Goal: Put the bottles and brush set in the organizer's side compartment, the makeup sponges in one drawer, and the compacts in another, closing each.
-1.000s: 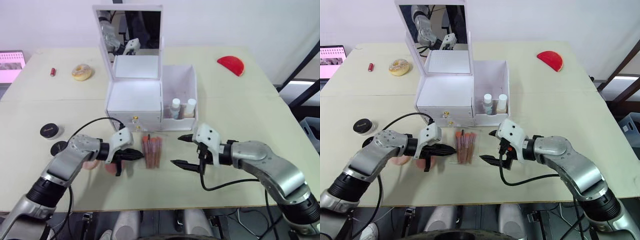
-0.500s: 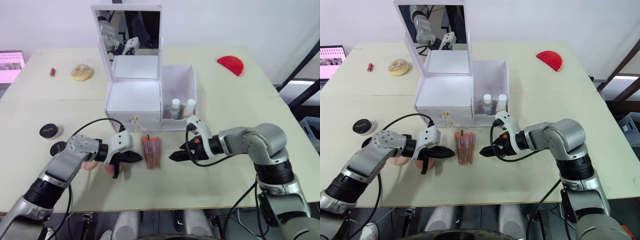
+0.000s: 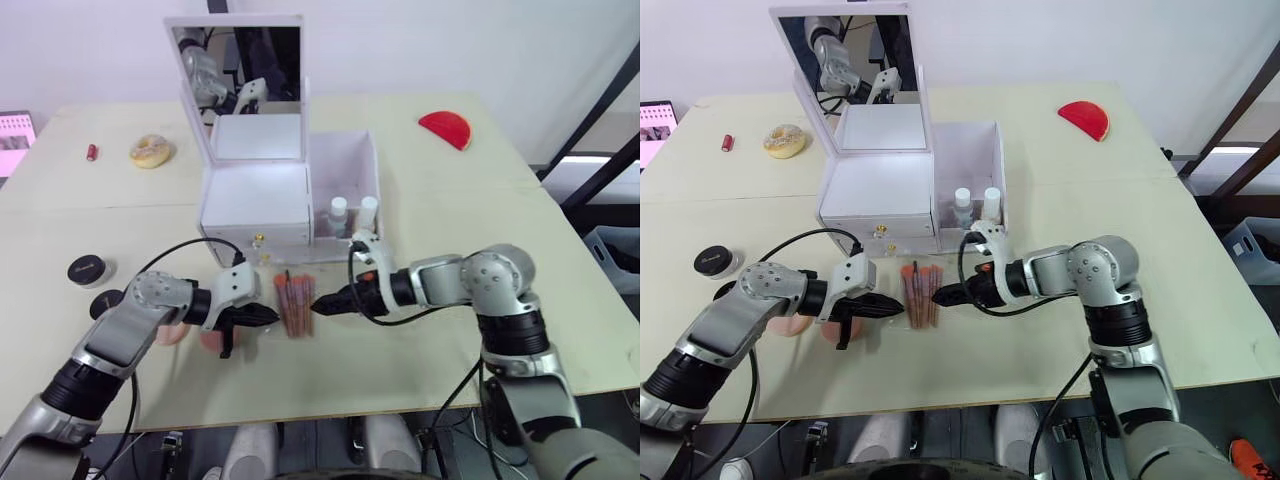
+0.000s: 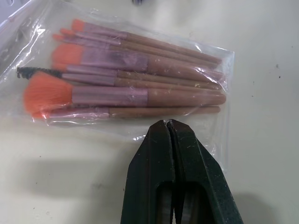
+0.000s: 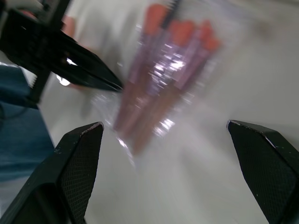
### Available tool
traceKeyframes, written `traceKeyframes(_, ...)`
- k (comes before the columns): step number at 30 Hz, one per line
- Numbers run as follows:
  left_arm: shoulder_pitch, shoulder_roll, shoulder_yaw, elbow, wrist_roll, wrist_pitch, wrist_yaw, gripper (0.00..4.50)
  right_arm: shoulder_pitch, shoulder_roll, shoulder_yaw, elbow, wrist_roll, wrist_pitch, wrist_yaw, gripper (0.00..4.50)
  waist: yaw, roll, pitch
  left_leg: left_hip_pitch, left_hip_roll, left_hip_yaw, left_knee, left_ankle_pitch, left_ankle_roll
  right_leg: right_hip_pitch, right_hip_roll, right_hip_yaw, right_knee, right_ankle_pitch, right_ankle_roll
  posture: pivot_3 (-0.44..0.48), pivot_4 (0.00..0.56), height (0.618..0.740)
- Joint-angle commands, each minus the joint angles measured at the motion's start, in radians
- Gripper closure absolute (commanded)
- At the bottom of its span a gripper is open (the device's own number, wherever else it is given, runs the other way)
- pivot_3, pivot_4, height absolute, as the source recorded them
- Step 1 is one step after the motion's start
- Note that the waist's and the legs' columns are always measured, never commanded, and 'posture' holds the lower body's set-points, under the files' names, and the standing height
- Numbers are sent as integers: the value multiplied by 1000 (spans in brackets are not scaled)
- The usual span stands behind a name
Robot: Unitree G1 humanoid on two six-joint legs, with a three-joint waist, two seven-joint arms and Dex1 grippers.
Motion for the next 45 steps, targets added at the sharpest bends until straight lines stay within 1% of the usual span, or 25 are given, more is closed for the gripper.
traceKeyframes(1,6,10,12,-15,2,8,-4,4444,29,55,-7,28,67,17,-81,0,0,0,0,0,0,0,0,0,0,0,0,0,0,0,0,0,150,739)
traceKeyframes(7,10,13,18,-18,1,11,-3,4444,58,116,-47,51,153,17,-196,0,0,0,0,0,0,0,-1,0,0,-1,0,0,0,0,0,0,150,739)
traceKeyframes(11,17,16,24,-24,-1,14,-2,4444,69,119,-69,60,186,17,-252,0,1,0,0,0,0,0,-1,0,0,-1,0,0,0,0,0,0,150,739)
traceKeyframes(14,21,16,26,-28,-2,15,-2,4500,71,112,-83,69,207,17,-275,758,2,0,0,-1,0,0,-1,0,0,-1,0,0,-1,0,0,0,150,739)
traceKeyframes(22,23,15,27,-31,-2,14,-3,4500,65,103,-98,77,231,17,-304,4416,3,1,0,-3,0,0,-1,0,0,-3,0,0,-2,0,0,0,150,739)
traceKeyframes(23,24,16,27,-32,-2,13,-4,4500,66,103,-100,77,234,17,-306,4468,3,1,0,-3,0,0,-1,0,0,-3,0,0,-2,0,0,0,150,739)
traceKeyframes(34,31,16,42,-39,-4,7,5,4500,69,98,-141,80,244,17,-315,4468,3,1,0,-4,0,0,-1,0,0,-3,0,0,-2,0,0,0,150,739)
traceKeyframes(37,30,17,70,-53,-43,31,-4,4500,71,101,-158,76,256,17,-321,4468,3,1,0,-4,0,0,-1,0,0,-3,0,0,-2,0,0,0,150,739)
traceKeyframes(39,26,10,107,-73,-99,72,-9,4500,72,101,-166,73,264,17,-328,4468,3,1,0,-4,0,0,-1,0,0,-4,0,0,-2,0,0,0,150,739)
traceKeyframes(42,23,10,141,-100,-146,122,-4,3638,75,103,-174,67,277,17,-338,4500,4,1,1,-5,0,0,-1,0,0,-4,0,0,-2,0,0,0,150,739)
traceKeyframes(43,29,20,149,-111,-158,135,-9,3212,75,103,-176,65,280,17,-341,4500,4,1,1,-5,0,0,-1,0,0,-4,0,0,-3,0,0,0,150,739)
traceKeyframes(45,43,32,171,-134,-181,156,-9,2190,77,103,-182,61,287,17,-349,4500,3,1,1,-5,0,0,-2,0,0,-4,0,0,-3,0,0,0,150,739)
